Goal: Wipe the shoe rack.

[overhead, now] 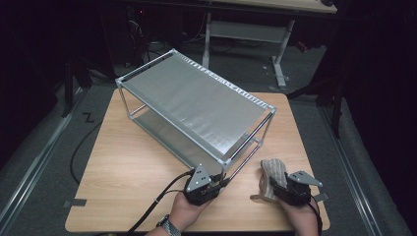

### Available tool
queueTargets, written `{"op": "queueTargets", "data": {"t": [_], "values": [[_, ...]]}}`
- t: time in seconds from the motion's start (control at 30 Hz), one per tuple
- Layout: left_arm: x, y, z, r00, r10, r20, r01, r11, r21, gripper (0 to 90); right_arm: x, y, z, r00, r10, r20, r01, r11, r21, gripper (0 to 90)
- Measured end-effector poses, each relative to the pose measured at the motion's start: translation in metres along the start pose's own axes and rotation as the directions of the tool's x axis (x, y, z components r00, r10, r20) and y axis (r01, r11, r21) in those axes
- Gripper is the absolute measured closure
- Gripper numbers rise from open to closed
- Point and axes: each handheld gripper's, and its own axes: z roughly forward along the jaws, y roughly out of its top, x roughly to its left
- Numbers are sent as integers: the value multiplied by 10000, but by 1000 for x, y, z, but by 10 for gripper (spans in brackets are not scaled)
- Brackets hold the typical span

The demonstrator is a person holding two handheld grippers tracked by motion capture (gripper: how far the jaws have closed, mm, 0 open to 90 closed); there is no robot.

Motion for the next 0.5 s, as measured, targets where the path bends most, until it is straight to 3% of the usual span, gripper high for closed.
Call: {"op": "queueTargets", "data": {"t": [0.13, 0.2, 0.27, 0.4, 0.5], "values": [[-2, 0, -10, 9990, 345, 276, -346, 9994, 37, 532, 0, 7, -15, 9996, 248, 146, -237, 9969, -752, 367], [-2, -2, -19, 9976, 592, 360, -599, 9980, 178, 485, 2, 11, -22, 9991, 354, 253, -323, 9933, -1111, 357], [3, -6, -31, 9978, 594, 299, -603, 9977, 306, 453, 5, 16, -31, 9984, 435, 356, -377, 9879, -1502, 348], [20, -13, -61, 9993, 373, 57, -375, 9985, 400, 423, 16, 26, -45, 9984, 327, 469, -219, 9761, -2162, 351], [39, -18, -90, 9976, 472, -505, -442, 9973, 585, 419, 26, 31, -51, 9996, 225, 150, -183, 9713, -2373, 360]]}}
